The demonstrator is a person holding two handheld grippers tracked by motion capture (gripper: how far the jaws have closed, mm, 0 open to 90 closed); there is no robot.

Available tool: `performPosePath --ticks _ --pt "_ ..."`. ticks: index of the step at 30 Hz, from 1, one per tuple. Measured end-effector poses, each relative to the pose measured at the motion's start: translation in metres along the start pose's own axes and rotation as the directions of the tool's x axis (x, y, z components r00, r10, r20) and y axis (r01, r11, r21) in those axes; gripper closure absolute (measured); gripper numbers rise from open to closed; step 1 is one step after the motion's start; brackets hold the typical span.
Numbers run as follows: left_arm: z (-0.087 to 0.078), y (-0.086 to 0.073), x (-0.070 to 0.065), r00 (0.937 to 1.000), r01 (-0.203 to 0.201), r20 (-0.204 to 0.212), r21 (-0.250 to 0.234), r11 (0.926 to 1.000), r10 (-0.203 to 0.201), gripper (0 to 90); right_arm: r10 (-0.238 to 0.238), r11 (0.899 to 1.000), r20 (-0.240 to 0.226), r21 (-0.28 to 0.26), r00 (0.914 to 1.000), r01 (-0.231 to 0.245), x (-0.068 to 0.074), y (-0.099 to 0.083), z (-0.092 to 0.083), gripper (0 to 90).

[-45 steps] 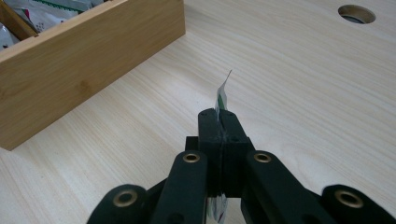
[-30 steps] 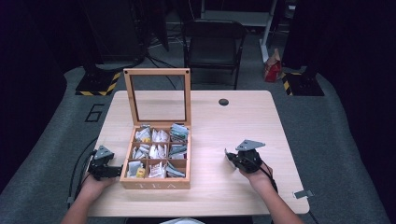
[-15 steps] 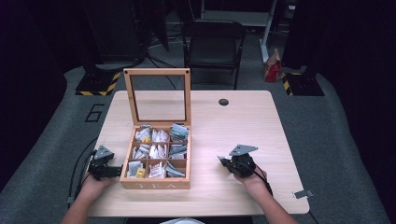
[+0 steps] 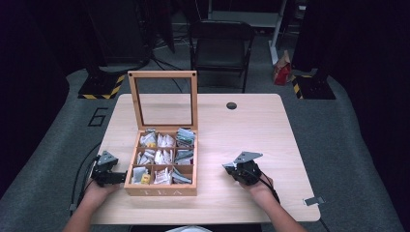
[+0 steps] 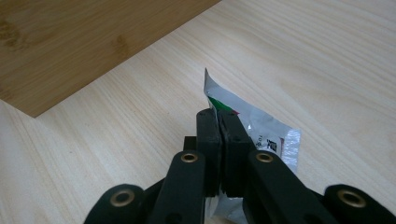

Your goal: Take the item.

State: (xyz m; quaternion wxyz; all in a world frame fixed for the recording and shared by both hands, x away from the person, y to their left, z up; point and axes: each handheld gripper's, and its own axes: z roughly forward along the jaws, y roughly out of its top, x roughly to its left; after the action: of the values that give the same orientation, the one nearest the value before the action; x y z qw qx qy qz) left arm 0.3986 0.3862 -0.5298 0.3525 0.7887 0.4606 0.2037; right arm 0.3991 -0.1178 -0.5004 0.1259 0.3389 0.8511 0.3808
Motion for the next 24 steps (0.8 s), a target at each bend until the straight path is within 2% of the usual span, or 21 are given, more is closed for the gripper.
performPosePath --ticks 3,11,17,21,24 --pt "0.0 0.0 0.0 1.0 0.0 0.0 0.0 1.0 0.0 15.4 -0.003 1.0 -0.005 0.016 1.0 0.003 0.0014 -0.0001 0.0019 87.5" --pt "0.0 0.0 0.0 1.0 0.0 0.0 0.0 1.0 0.0 15.4 0.009 1.0 -0.023 0.009 0.9997 -0.009 0.0024 -0.0008 0.0035 84.3" --pt "0.0 0.0 0.0 1.0 0.0 0.0 0.0 1.0 0.0 15.5 0.027 1.0 -0.036 0.007 0.999 -0.027 0.0039 -0.0008 0.0049 76.9" --pt "0.0 0.0 0.0 1.0 0.0 0.0 0.0 1.0 0.0 15.5 0.012 1.0 -0.047 -0.002 0.9988 -0.012 0.0042 0.0001 0.0046 72.1" --pt "0.0 0.0 0.0 1.0 0.0 0.0 0.0 1.0 0.0 15.4 0.03 0.999 -0.047 -0.012 0.9985 -0.031 0.0048 0.0019 0.0025 67.0"
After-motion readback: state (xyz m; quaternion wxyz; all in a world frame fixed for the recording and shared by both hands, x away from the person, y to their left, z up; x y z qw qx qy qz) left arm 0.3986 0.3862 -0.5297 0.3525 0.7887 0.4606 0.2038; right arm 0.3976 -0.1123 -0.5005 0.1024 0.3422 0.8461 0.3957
